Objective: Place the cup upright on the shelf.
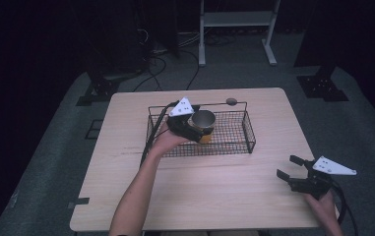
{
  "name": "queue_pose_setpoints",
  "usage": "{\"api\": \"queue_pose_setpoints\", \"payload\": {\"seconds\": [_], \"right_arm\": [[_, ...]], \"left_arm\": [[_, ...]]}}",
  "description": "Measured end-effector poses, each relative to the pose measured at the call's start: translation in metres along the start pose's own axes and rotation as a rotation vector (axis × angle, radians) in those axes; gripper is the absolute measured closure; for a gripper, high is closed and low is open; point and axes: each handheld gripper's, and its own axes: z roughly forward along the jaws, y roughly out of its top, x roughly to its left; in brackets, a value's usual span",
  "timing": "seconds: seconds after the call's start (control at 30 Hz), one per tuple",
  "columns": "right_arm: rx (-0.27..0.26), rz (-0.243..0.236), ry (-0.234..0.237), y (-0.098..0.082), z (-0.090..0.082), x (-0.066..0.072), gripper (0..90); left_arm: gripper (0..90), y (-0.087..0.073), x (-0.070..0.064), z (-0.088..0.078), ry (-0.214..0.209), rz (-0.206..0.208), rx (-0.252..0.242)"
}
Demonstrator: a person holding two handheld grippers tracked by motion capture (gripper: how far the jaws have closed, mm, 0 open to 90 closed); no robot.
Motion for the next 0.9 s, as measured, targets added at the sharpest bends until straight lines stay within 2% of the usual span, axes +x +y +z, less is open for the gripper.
{"api": "queue_pose_setpoints", "payload": {"seconds": [0.37,0.47,0.9], "right_arm": [[0.006,-0.004,-0.006,0.0,0.0,0.001,14.2],[0.005,-0.003,-0.009,0.0,0.0,0.001,14.2],[0.006,-0.003,-0.012,0.0,0.0,0.001,14.2]], "left_arm": [[1.8,-0.006,-0.01,-0.011,0.005,0.007,-0.017],[1.8,-0.007,-0.013,-0.014,0.015,0.021,-0.022],[1.8,-0.008,-0.025,-0.021,-0.006,0.036,-0.044]]}}
